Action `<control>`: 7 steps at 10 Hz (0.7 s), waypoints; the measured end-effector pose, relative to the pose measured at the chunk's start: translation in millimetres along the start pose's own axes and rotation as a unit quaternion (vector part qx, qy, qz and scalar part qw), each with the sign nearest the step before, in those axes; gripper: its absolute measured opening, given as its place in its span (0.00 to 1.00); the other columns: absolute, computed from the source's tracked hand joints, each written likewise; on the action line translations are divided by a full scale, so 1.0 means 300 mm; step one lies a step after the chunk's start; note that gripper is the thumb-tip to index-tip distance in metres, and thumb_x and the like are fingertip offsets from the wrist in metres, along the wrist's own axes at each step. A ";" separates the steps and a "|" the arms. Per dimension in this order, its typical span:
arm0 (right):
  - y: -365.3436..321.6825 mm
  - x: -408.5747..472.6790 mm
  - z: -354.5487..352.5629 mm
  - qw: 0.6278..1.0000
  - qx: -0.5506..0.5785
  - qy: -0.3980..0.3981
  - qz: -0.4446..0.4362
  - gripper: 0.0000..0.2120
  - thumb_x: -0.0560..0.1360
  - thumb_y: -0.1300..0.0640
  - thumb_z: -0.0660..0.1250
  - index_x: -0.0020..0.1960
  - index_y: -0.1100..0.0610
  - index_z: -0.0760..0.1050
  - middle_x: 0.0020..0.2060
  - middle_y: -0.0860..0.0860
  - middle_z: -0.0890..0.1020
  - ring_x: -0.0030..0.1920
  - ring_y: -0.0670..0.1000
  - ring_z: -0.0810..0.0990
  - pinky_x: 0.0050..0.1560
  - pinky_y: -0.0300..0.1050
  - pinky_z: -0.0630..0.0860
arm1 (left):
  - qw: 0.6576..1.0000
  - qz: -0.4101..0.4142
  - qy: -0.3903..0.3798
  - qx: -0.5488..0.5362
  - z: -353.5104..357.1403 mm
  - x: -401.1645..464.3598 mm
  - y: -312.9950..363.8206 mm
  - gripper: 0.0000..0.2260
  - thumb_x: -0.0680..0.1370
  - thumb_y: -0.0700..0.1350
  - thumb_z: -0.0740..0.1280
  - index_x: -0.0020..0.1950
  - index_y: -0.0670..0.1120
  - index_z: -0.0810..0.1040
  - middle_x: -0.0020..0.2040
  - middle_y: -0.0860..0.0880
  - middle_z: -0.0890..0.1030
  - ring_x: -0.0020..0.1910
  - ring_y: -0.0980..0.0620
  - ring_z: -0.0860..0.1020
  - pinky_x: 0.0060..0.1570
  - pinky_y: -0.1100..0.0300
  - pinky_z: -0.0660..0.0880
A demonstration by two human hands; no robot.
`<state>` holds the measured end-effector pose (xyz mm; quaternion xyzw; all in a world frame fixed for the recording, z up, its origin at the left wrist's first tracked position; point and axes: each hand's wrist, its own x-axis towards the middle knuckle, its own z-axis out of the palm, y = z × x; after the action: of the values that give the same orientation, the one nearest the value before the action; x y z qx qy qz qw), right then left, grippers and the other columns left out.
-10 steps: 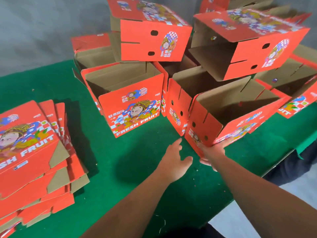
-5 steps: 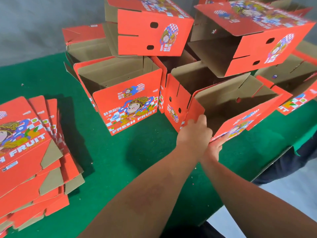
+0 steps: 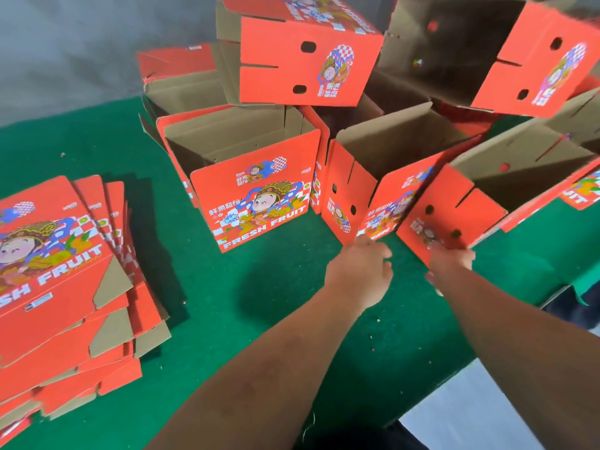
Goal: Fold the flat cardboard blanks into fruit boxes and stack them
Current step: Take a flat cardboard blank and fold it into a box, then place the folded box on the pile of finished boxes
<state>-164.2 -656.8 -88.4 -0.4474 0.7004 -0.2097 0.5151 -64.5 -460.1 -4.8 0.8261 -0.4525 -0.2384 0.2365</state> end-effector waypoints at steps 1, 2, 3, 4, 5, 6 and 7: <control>0.030 -0.171 0.121 0.990 -0.059 -0.125 0.039 0.31 0.82 0.50 0.65 0.79 0.60 0.58 0.55 0.57 0.72 0.57 0.55 0.74 0.49 0.52 0.82 | 0.997 -0.067 0.011 -0.036 -0.003 -0.024 -0.080 0.14 0.83 0.48 0.61 0.67 0.52 0.79 0.68 0.47 0.74 0.62 0.43 0.78 0.61 0.45 0.77; 0.126 -0.342 0.258 0.979 -0.077 -0.187 -0.019 0.35 0.78 0.56 0.66 0.80 0.55 0.53 0.46 0.53 0.72 0.45 0.55 0.74 0.49 0.56 0.79 | 0.985 -0.134 0.041 -0.096 -0.006 -0.074 -0.192 0.15 0.83 0.46 0.60 0.68 0.51 0.79 0.68 0.46 0.76 0.65 0.44 0.77 0.66 0.48 0.74; 0.187 -0.501 0.402 0.955 -0.084 -0.270 -0.087 0.34 0.77 0.57 0.65 0.79 0.48 0.54 0.38 0.55 0.75 0.36 0.55 0.75 0.39 0.50 0.74 | 0.966 -0.190 0.079 -0.155 -0.021 -0.153 -0.313 0.16 0.82 0.45 0.60 0.68 0.49 0.79 0.66 0.46 0.79 0.62 0.45 0.79 0.62 0.51 0.76; 0.212 -0.633 0.491 0.911 -0.140 -0.339 -0.187 0.27 0.78 0.59 0.64 0.76 0.54 0.64 0.42 0.52 0.80 0.44 0.56 0.80 0.48 0.51 0.78 | 0.946 -0.229 0.133 -0.187 -0.046 -0.261 -0.419 0.15 0.81 0.44 0.61 0.64 0.49 0.80 0.59 0.49 0.84 0.55 0.46 0.81 0.51 0.56 0.78; 0.245 -0.779 0.555 0.868 -0.198 -0.393 -0.231 0.23 0.79 0.55 0.64 0.74 0.52 0.68 0.53 0.52 0.83 0.55 0.56 0.83 0.61 0.56 0.79 | 0.929 -0.256 0.186 -0.193 -0.081 -0.373 -0.514 0.14 0.81 0.43 0.62 0.64 0.50 0.80 0.59 0.48 0.82 0.56 0.46 0.81 0.55 0.55 0.77; 0.277 -0.919 0.630 0.829 -0.217 -0.450 -0.250 0.21 0.80 0.56 0.63 0.73 0.53 0.69 0.53 0.53 0.83 0.51 0.55 0.83 0.59 0.55 0.79 | 0.918 -0.276 0.251 -0.136 -0.129 -0.492 -0.617 0.17 0.80 0.42 0.63 0.69 0.48 0.78 0.66 0.44 0.77 0.65 0.44 0.75 0.67 0.54 0.71; 0.301 -1.047 0.703 0.800 -0.226 -0.497 -0.247 0.19 0.81 0.57 0.63 0.72 0.53 0.70 0.52 0.53 0.82 0.48 0.56 0.83 0.56 0.56 0.80 | 0.907 -0.305 0.289 -0.030 -0.210 -0.593 -0.720 0.19 0.79 0.41 0.64 0.71 0.47 0.76 0.68 0.44 0.74 0.67 0.41 0.72 0.69 0.49 0.67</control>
<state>12.3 -310.8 -69.4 -0.7515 0.2413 0.0855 0.6081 26.1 -192.5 -55.1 0.9492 -0.0826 -0.0627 0.2970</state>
